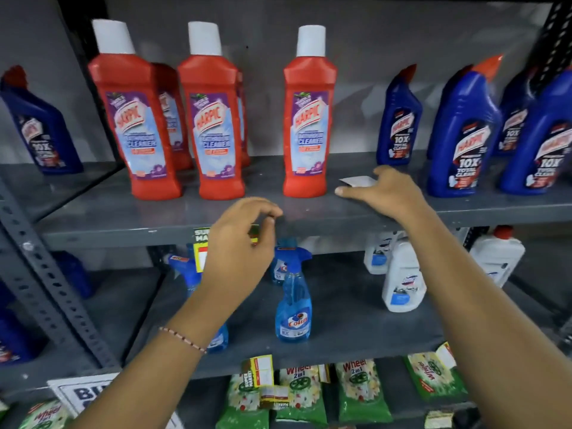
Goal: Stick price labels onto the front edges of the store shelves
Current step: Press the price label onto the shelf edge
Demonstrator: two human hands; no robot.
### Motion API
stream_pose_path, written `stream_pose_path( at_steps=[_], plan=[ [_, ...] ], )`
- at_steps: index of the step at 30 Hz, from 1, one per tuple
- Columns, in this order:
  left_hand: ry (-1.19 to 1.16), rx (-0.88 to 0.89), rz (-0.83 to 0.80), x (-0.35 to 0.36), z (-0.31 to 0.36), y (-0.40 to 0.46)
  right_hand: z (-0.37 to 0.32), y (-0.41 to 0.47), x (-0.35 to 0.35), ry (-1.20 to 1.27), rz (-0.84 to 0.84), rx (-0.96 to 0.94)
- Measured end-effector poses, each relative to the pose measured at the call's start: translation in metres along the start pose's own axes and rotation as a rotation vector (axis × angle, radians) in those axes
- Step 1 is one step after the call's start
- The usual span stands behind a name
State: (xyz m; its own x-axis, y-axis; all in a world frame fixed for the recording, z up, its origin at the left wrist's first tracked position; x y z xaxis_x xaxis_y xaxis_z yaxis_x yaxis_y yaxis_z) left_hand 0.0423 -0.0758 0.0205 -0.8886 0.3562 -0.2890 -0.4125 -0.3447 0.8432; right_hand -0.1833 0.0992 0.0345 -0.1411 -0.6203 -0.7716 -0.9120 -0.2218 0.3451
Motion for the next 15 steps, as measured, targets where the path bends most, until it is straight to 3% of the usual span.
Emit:
stream_pose_path(
  at_steps=[4, 8, 12, 15],
  plan=[
    [-0.036, -0.119, -0.251, 0.064, 0.016, 0.021, -0.009, 0.024, -0.004, -0.250, -0.048, -0.141],
    [-0.010, -0.168, -0.382, 0.116, 0.025, 0.047, -0.013, 0.018, -0.009, -0.388, -0.051, -0.381],
    [0.054, -0.064, -0.471, 0.155, 0.044, 0.063, 0.009, 0.011, -0.029, -0.169, -0.080, -0.557],
    [0.034, -0.035, -0.400, 0.166, 0.065, 0.071, 0.038, 0.005, -0.055, 0.173, -0.122, -0.557]
  ],
)
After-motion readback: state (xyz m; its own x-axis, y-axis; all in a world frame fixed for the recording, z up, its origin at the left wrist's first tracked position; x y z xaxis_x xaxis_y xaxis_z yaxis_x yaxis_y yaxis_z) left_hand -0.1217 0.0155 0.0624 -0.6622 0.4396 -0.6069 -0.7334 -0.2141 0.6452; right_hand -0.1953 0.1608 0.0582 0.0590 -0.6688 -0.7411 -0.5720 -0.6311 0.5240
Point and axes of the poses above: each hand's wrist, its own y-axis towards the middle knuckle, its own x-axis out of the palm, z = x × y, the point moved 6 cm from there along y, towards the middle knuckle, and after that the axes turned 6 degrees about z, right-handed, at the moved point
